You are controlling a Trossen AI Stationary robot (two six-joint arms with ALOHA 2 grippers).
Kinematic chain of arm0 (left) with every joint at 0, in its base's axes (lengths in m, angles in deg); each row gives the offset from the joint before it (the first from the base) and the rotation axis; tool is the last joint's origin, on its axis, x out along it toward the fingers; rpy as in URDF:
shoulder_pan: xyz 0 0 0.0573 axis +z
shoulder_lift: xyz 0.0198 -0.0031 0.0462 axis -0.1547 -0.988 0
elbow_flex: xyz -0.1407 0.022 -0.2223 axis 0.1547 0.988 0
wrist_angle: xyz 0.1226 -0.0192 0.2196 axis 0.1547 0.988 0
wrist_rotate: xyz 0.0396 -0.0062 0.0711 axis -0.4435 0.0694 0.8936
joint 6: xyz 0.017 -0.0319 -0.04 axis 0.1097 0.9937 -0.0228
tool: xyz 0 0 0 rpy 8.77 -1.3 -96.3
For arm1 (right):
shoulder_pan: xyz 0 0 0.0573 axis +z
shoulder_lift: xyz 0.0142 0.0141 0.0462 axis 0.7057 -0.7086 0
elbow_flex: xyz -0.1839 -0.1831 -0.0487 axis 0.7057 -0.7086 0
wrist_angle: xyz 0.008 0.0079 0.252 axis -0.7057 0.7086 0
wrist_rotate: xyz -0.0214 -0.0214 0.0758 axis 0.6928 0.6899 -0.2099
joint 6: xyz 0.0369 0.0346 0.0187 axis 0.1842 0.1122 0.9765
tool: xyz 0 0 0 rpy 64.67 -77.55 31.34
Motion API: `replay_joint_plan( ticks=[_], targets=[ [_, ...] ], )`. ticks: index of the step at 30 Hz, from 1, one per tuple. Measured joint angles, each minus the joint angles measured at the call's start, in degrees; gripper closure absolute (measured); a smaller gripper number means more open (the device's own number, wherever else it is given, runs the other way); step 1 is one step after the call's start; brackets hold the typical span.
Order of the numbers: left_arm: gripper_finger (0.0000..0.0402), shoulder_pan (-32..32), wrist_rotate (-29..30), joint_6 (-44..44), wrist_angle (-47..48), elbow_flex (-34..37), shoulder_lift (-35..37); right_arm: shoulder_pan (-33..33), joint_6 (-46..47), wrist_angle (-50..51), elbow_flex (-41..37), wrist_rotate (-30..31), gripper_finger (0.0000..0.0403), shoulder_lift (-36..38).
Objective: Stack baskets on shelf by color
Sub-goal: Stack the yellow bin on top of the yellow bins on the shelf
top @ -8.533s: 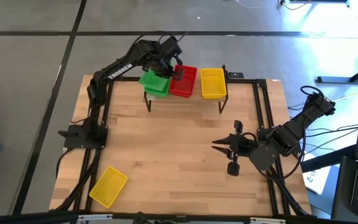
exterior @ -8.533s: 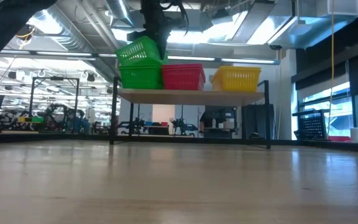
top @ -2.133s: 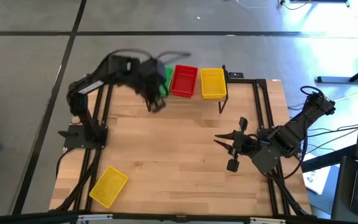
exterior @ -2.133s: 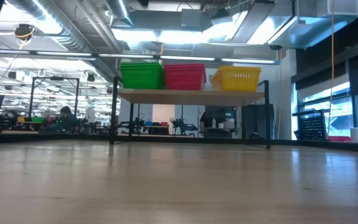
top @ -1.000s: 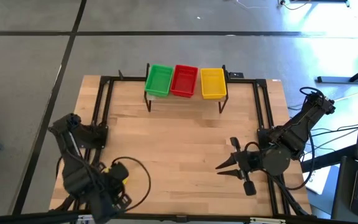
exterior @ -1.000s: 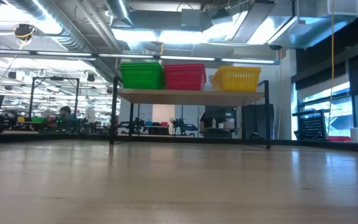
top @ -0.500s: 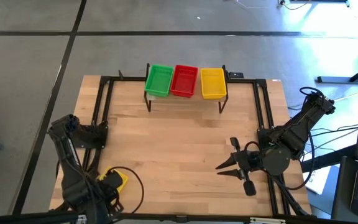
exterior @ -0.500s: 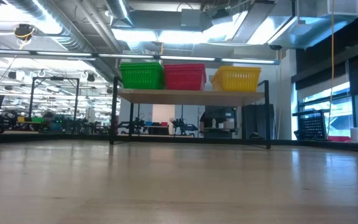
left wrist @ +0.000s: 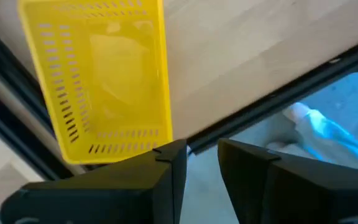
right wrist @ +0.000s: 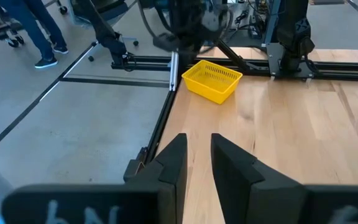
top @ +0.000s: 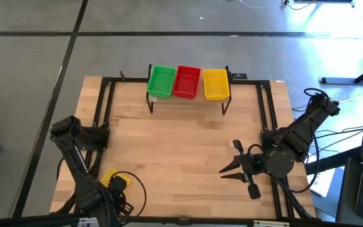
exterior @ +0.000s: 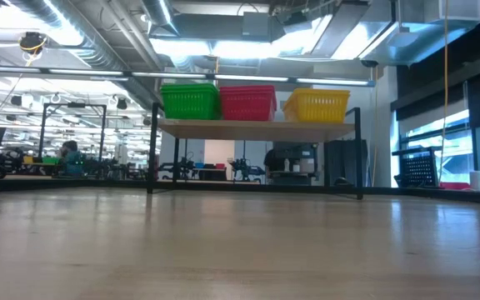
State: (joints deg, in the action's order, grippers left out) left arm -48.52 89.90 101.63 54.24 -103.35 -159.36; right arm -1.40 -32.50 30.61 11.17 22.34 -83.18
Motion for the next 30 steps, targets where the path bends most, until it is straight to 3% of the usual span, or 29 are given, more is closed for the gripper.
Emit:
replay_joint_plan(
  ticks=[14,30],
  targets=[
    [0.0319,0.0,0.1,-1.1,-8.7,14.7,0.0,0.0,0.3,0.0,0.0,0.0,0.0334,0.0],
    [0.0317,0.0,2.5,-1.1,-14.2,20.0,0.0,0.0,0.3,0.0,0.0,0.2,0.0334,0.0]
  ],
)
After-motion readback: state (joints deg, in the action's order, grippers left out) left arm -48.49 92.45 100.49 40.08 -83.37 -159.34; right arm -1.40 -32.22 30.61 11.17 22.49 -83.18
